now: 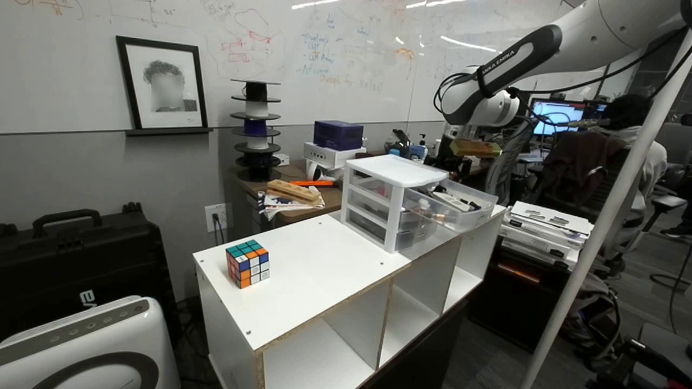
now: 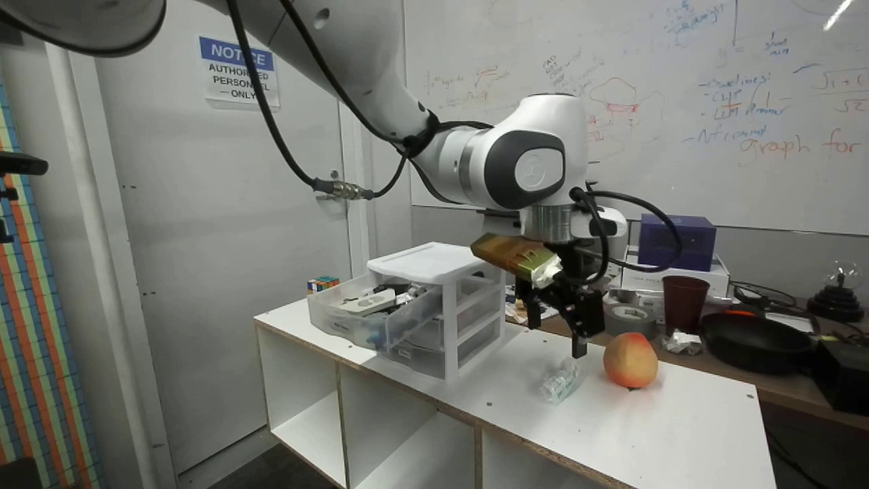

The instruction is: Put the gray object and the plastic in the open drawer then close the drawer

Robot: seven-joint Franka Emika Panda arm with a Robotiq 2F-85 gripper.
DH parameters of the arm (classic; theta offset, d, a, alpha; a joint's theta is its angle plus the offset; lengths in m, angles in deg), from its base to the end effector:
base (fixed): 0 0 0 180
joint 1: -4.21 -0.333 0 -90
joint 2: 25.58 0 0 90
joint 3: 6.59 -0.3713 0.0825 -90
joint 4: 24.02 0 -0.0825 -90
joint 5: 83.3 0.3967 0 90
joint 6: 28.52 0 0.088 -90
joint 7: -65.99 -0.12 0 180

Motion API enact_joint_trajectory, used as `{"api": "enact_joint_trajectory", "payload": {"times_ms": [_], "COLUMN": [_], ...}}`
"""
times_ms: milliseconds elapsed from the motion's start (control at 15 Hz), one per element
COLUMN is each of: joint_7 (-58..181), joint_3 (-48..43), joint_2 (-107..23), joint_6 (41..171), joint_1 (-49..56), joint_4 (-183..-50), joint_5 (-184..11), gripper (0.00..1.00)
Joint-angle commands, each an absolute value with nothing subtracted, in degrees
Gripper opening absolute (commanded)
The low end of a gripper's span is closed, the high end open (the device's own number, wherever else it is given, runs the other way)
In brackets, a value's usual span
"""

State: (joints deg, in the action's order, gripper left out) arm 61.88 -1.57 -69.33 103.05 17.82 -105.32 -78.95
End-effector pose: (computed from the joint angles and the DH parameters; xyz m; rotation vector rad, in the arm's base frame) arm 0.7539 -0.2351 0.2762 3.0548 -0.6450 0.1815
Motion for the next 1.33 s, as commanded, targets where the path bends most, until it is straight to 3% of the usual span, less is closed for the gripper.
{"api": "enact_joint_trajectory", "payload": {"times_ms": [0,533,600,667,800,1267], "joint_7": [65.24,65.51,65.46,65.40,65.72,66.64], "joint_3": [-2.58,-2.37,-2.30,-2.20,-2.21,-1.62], "joint_2": [-72.85,-77.83,-78.37,-78.83,-79.62,-78.43], "joint_6": [100.85,98.68,98.66,98.86,99.22,99.18], "joint_1": [19.38,19.49,19.35,19.10,18.91,18.56], "joint_4": [-100.40,-95.66,-95.10,-94.60,-93.99,-95.76], "joint_5": [-77.29,-78.02,-78.19,-78.48,-78.75,-79.45], "gripper": [1.00,1.00,0.97,0.73,0.68,0.15]}}
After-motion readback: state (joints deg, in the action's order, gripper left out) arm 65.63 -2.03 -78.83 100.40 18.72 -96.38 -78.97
